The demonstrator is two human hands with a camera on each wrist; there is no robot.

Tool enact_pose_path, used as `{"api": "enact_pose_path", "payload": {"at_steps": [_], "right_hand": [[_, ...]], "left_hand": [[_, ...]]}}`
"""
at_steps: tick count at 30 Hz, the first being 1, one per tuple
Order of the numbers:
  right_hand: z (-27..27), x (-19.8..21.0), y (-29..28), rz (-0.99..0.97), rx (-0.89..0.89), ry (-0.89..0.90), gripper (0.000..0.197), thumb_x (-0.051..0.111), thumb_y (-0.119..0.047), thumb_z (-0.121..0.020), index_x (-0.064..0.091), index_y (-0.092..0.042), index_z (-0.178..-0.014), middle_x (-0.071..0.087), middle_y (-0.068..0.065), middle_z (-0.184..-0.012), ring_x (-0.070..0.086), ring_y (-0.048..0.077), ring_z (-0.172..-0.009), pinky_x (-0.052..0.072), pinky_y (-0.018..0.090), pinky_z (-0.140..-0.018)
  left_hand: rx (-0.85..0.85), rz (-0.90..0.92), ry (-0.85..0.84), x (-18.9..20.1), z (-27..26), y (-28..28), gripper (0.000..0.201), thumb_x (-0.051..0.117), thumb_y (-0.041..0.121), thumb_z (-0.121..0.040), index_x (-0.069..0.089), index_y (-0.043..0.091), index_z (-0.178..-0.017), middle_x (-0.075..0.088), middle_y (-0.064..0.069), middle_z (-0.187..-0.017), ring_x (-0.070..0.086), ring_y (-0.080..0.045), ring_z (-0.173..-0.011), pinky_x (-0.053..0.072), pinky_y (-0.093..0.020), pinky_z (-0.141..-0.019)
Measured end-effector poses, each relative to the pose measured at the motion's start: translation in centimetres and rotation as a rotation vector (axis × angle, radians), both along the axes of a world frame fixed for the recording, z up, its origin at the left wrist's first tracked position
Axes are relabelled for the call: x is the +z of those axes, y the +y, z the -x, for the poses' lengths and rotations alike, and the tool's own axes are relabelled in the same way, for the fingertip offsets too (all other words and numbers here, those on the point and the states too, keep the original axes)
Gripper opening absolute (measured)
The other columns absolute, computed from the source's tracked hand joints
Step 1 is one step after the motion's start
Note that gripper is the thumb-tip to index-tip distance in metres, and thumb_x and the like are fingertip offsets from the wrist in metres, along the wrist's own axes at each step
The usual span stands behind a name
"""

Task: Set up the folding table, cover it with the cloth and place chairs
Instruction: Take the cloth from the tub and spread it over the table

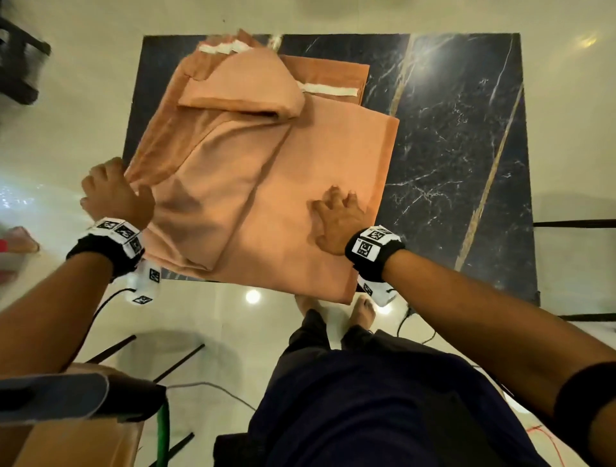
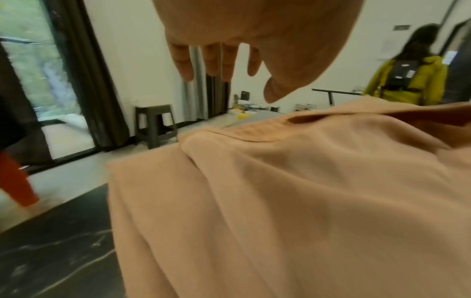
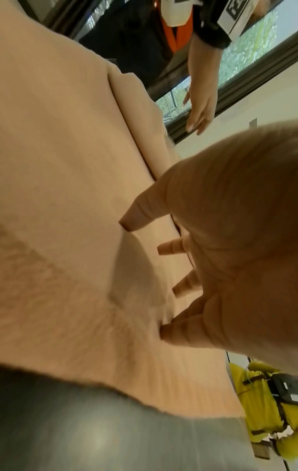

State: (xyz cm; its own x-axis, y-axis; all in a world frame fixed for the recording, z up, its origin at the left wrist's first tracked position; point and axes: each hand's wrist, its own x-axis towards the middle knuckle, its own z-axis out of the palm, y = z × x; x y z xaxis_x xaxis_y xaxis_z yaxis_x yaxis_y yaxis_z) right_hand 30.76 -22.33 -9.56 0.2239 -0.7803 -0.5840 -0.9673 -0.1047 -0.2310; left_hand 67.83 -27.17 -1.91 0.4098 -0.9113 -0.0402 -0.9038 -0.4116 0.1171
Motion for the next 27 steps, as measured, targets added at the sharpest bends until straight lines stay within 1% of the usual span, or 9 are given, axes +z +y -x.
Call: {"api": "enact_pose_path", "payload": {"at_steps": [3,6,10,13,16,20,23,25,27], "right_hand": [[-1.0,1.0,-0.6,0.062,-0.006,0.065,0.078,0.062,-0.044,-0.082,0.026,-0.029,-0.15,0.018,0.016,-0.154,0.023,0.049,-0.138,0.04,0.055,-0.104],[-1.9,1.6,-1.6,0.088,-0.001,0.131,0.07,0.065,-0.039,-0.079,0.036,-0.024,-0.141,0.034,0.01,-0.141,0.034,0.036,-0.129,0.046,0.049,-0.089],[-2.1,1.2,-2.1,0.074,0.054,0.181,0.053,0.058,-0.027,-0.087,0.047,-0.013,-0.137,0.047,0.013,-0.135,0.047,0.035,-0.122,0.049,0.043,-0.087],[-1.0,1.2,-2.6,0.103,0.08,0.189,0.041,0.055,-0.024,-0.093,0.055,-0.014,-0.132,0.059,0.01,-0.13,0.058,0.033,-0.117,0.05,0.038,-0.087],[0.9,1.3,-2.6,0.096,0.033,0.185,0.043,0.056,-0.036,-0.094,0.056,-0.016,-0.131,0.062,0.009,-0.128,0.061,0.032,-0.116,0.05,0.038,-0.087],[6.1,1.8,-2.2,0.057,-0.091,0.172,0.05,0.058,-0.054,-0.091,0.057,-0.02,-0.127,0.064,0.01,-0.124,0.062,0.033,-0.112,0.045,0.038,-0.081],[11.5,2.1,-1.9,0.029,-0.168,0.185,0.057,0.062,-0.066,-0.083,0.058,-0.029,-0.126,0.066,0.01,-0.121,0.064,0.033,-0.108,0.044,0.038,-0.078],[14.7,2.3,-1.6,0.013,-0.212,0.239,0.076,0.06,-0.08,-0.076,0.054,-0.034,-0.136,0.066,0.009,-0.125,0.064,0.032,-0.111,0.047,0.041,-0.087],[16.8,2.7,-1.2,0.008,-0.241,0.29,0.092,0.053,-0.092,-0.066,0.051,-0.038,-0.14,0.065,0.008,-0.127,0.062,0.032,-0.115,0.045,0.045,-0.097]], "left_hand": [[-0.306,-0.035,-0.002,-1.6,2.9,0.4,0.056,0.063,0.039,-0.085,0.048,0.014,-0.133,0.051,-0.021,-0.133,0.048,-0.045,-0.119,0.045,-0.059,-0.092],[-0.51,-0.208,0.065,-2.7,7.2,0.6,0.064,0.063,0.05,-0.08,0.045,0.028,-0.137,0.049,-0.011,-0.138,0.047,-0.041,-0.122,0.049,-0.058,-0.09],[-0.471,-0.39,0.15,-4.5,11.0,0.2,0.065,0.065,0.042,-0.079,0.043,0.042,-0.14,0.035,-0.007,-0.146,0.037,-0.041,-0.133,0.042,-0.058,-0.1],[-0.442,-0.396,0.159,-5.9,11.5,-0.2,0.069,0.059,0.043,-0.075,0.045,0.041,-0.142,0.037,-0.012,-0.144,0.038,-0.042,-0.133,0.038,-0.052,-0.108],[-0.434,-0.438,0.07,-7.1,12.1,-0.3,0.075,0.059,0.043,-0.079,0.03,0.04,-0.149,0.029,-0.018,-0.151,0.029,-0.044,-0.139,0.03,-0.05,-0.115],[-0.43,-0.468,0.087,-8.3,13.0,-0.5,0.085,0.041,0.056,-0.071,0.015,0.037,-0.15,0.023,-0.024,-0.153,0.021,-0.049,-0.142,0.023,-0.06,-0.114],[-0.306,-0.476,0.128,-7.6,14.1,-0.6,0.074,0.052,0.044,-0.082,0.022,0.033,-0.149,0.027,-0.027,-0.15,0.028,-0.048,-0.139,0.019,-0.055,-0.117],[-0.239,-0.487,0.175,-6.9,14.6,-0.5,0.066,0.055,0.037,-0.086,0.026,0.032,-0.146,0.029,-0.023,-0.15,0.033,-0.048,-0.137,0.025,-0.054,-0.116],[-0.229,-0.523,0.26,-6.4,14.7,-0.3,0.066,0.052,0.043,-0.084,0.028,0.032,-0.144,0.025,-0.019,-0.154,0.035,-0.047,-0.137,0.03,-0.052,-0.115]]}}
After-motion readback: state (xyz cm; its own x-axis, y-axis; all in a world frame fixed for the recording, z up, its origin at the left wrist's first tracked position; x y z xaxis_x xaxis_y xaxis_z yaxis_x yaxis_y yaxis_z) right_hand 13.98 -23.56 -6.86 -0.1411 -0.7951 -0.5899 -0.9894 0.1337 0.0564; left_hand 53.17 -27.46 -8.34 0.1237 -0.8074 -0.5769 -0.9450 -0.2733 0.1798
